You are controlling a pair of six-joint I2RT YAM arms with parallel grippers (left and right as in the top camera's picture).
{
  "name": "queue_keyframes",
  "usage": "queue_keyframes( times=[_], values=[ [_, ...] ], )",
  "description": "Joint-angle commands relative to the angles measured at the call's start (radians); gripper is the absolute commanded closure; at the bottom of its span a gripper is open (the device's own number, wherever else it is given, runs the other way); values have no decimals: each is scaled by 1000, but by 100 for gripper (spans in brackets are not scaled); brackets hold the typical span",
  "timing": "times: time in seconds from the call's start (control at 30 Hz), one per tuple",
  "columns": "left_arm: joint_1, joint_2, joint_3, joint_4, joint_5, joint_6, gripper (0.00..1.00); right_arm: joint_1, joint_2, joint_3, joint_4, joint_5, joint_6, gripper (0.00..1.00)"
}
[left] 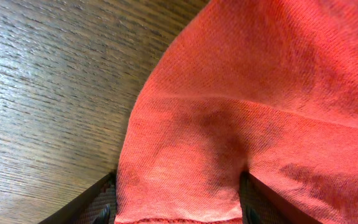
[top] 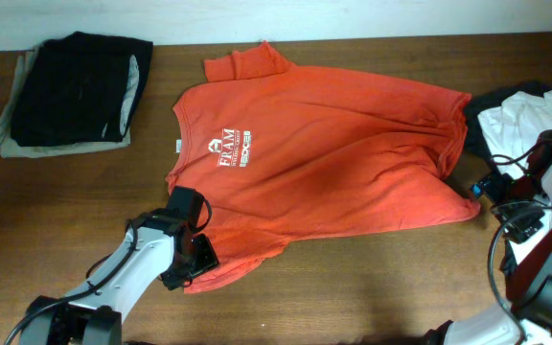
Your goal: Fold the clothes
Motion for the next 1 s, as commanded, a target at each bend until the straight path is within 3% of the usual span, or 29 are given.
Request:
queue_keyframes(
  times=[0.0,0.27,0.7,0.87,0.97],
  values=[
    [-1,12,-31,26,33,8,37,0,60,-6,36,-69,-22,13],
    [-1,12,-31,26,33,8,38,1,67,-6,51,-79,-25,42],
    [-1,12,-31,22,37,8,37,1,67,-70,155,-166,-21,43],
    [-1,12,-31,19,41,8,37,1,67,-74,156,-177,-17,62],
    [-1,12,-31,14,64,8,37,1,67,-74,159,-176,-17,87]
  ],
)
